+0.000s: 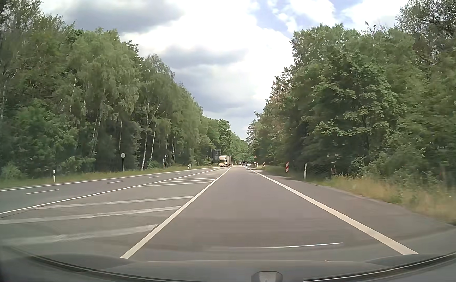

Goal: Follow the waypoints while adhering to traffic rules and regulations

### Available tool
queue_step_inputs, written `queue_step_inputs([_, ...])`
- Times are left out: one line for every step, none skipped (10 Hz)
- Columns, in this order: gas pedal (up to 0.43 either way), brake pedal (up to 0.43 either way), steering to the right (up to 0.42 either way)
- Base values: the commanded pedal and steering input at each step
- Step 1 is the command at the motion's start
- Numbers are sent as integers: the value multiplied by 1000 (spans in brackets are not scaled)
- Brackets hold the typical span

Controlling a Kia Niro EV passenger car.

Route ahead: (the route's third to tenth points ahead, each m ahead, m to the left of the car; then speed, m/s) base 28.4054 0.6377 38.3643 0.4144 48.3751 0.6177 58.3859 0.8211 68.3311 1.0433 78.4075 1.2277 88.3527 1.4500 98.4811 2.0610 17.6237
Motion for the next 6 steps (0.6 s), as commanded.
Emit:
queue_step_inputs([59, 37, -6])
queue_step_inputs([59, 37, -6])
queue_step_inputs([59, 37, -7])
queue_step_inputs([59, 37, -6])
queue_step_inputs([59, 30, -6])
queue_step_inputs([59, 37, -6])
